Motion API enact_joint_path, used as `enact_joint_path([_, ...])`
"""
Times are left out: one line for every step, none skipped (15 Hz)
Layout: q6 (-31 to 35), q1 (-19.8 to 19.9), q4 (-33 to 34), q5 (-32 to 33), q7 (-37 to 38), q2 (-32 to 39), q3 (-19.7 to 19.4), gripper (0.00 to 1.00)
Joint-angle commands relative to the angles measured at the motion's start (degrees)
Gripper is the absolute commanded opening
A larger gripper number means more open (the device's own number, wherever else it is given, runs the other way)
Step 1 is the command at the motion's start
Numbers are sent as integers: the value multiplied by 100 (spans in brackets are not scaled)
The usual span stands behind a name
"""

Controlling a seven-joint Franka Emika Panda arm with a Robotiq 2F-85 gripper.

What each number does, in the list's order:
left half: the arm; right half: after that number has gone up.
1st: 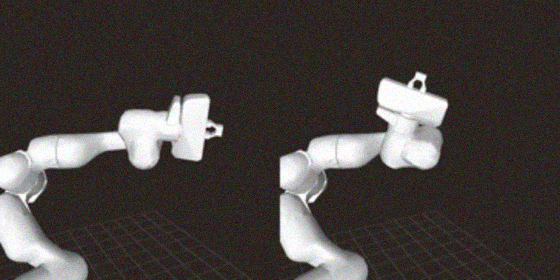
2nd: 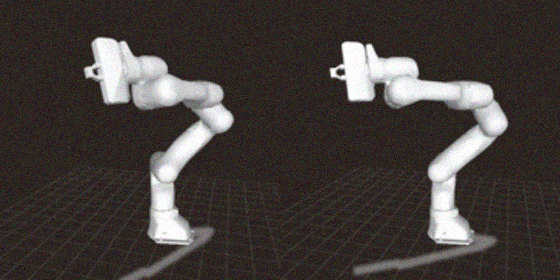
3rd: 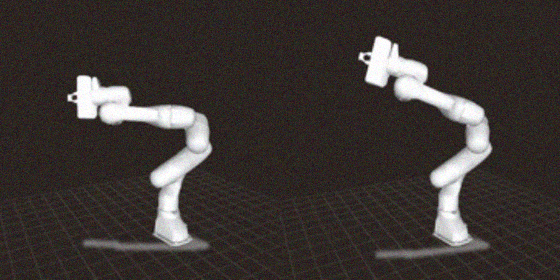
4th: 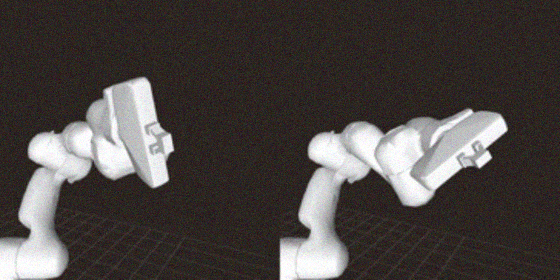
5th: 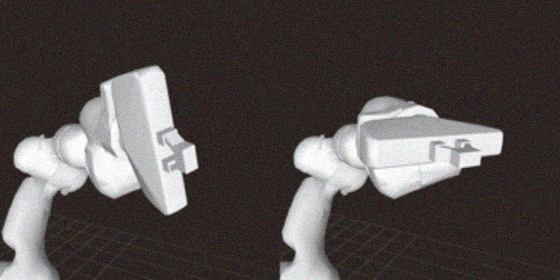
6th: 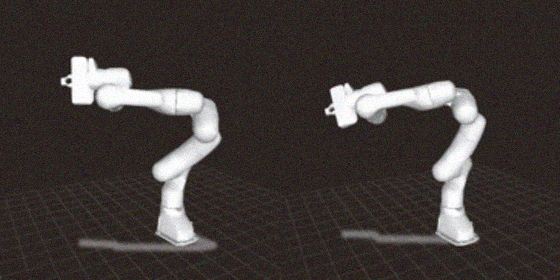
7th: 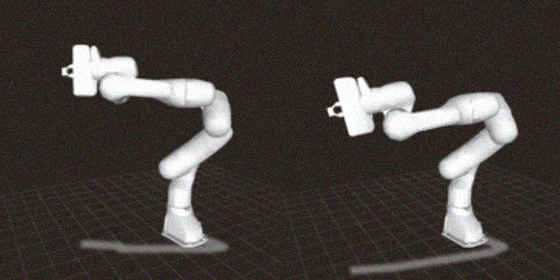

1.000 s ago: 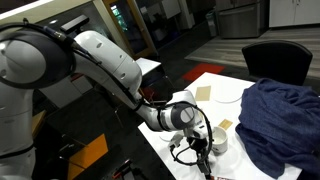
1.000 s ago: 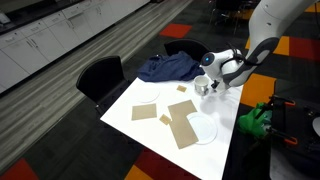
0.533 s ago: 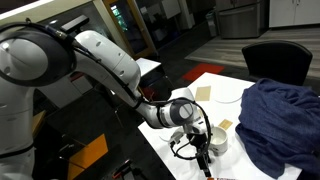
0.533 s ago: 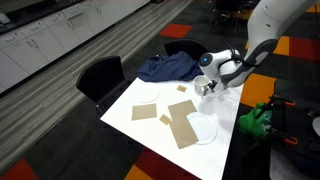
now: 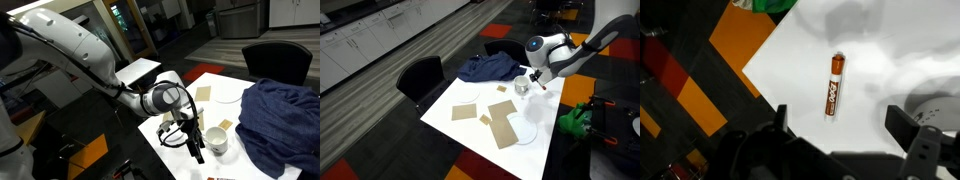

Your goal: Take the red marker out of the white mug

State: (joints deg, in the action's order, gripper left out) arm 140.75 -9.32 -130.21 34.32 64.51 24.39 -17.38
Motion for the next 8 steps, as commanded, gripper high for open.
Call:
enact_joint_path([-280, 51, -729, 275, -91, -1265, 132, 100])
enact_joint_path([-386, 110, -808, 297, -161, -1499, 229, 100])
enact_joint_path([-459, 174, -888, 286, -267, -1727, 337, 100])
enact_joint_path([-585, 235, -943, 243, -427, -1940, 462, 100])
enact_joint_path([-739, 290, -959, 164, -598, -2120, 594, 100])
enact_joint_path([-820, 354, -965, 107, -771, -2253, 718, 100])
enact_joint_path([-908, 413, -960, 38, -930, -2358, 840, 100])
enact_joint_path([-964, 467, -955, -7, -1045, -2448, 945, 100])
